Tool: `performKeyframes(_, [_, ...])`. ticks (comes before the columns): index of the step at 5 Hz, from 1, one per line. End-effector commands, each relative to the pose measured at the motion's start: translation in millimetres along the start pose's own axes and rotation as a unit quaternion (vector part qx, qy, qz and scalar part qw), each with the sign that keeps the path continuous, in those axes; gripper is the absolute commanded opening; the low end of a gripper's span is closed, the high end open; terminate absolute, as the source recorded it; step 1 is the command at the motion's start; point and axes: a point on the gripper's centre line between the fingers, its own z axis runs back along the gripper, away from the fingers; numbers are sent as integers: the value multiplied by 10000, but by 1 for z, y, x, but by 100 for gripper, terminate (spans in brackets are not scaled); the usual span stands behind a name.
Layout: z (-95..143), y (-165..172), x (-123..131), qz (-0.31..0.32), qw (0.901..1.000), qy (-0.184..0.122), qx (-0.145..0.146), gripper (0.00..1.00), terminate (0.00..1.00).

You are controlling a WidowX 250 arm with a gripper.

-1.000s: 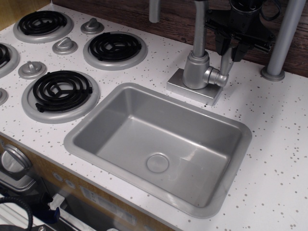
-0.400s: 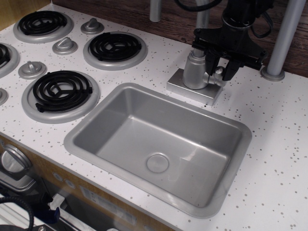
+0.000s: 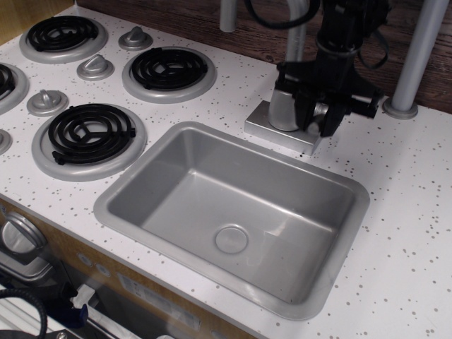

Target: Lever vertical to front

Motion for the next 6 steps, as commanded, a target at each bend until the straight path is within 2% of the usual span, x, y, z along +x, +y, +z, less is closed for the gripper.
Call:
performKeyframes(1, [-4,2,4,39,9999,-84,-75,0,0])
performKeyframes(2, [-1,1,4,-28,9999,-119,-49,100,0])
performKeyframes(4, [45,1,-2,98,9993,148,316,100,0])
performKeyframes(5, [57,2,-1,98,9989,163,425,100,0])
performKeyframes(6, [59,1,-1,9,9991,67,411,100,100])
